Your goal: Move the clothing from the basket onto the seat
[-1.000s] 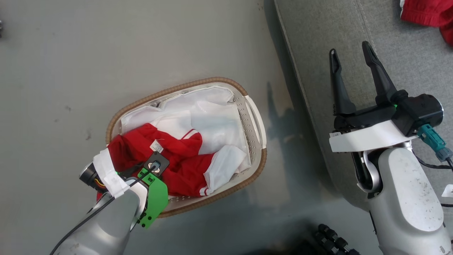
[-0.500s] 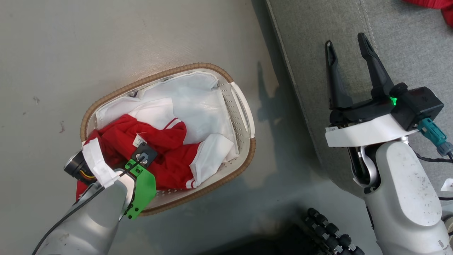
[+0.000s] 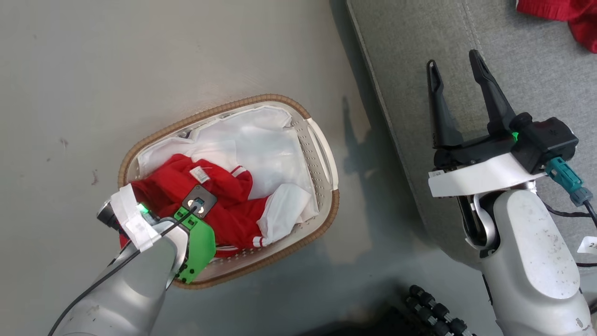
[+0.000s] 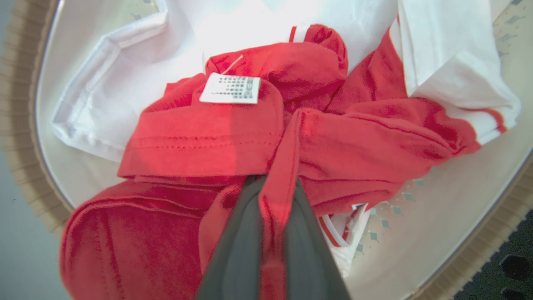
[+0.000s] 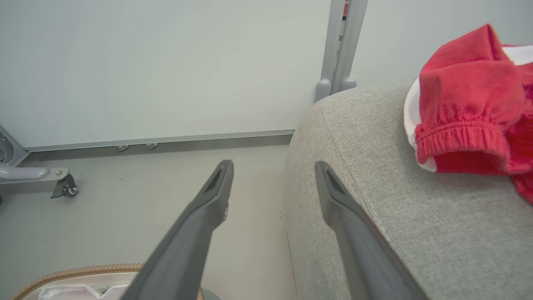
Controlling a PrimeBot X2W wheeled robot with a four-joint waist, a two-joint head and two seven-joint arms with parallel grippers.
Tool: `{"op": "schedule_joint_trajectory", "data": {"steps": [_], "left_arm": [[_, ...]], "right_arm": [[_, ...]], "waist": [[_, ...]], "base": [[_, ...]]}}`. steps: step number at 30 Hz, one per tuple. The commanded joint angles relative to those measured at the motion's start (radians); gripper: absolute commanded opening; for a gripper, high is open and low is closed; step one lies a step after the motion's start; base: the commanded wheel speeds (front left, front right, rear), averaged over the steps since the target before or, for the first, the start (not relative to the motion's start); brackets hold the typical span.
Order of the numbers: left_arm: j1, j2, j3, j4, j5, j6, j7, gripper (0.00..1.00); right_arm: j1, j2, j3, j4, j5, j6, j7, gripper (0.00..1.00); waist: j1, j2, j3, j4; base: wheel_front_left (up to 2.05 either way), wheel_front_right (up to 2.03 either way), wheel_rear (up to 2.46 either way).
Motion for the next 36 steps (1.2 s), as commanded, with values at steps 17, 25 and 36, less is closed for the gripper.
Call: {"op": "schedule_joint_trajectory", "data": {"steps": [17,25,36], "left_arm": [[0.024,-0.039,0.008,-0.151,-0.049,0.010,-0.187,0.00],[0.032,-0.015,0.011,-0.308,-0.055,0.025,-0.209,0.00],[-0.068,0.099,0.002,-0.589,-0.037,0.014,-0.075,0.00]], "right_arm": [[0.120,-0.003,-0.058,0.054,-0.099,-0.001,-0.002,1.00],[0.189,-0.003,-0.076,0.075,-0.133,-0.001,-0.002,1.00],[0.237,-0.003,-0.069,0.094,-0.156,-0.001,-0.002,1.00]], "waist": [[-0.0001,0.0000,-0.295,0.106],[-0.0001,0.0000,-0.431,0.132],[-0.0001,0.0000,-0.546,0.130]], "base": [[0.00,0.00,0.00],[0.00,0.00,0.00],[0.00,0.00,0.00]]}}
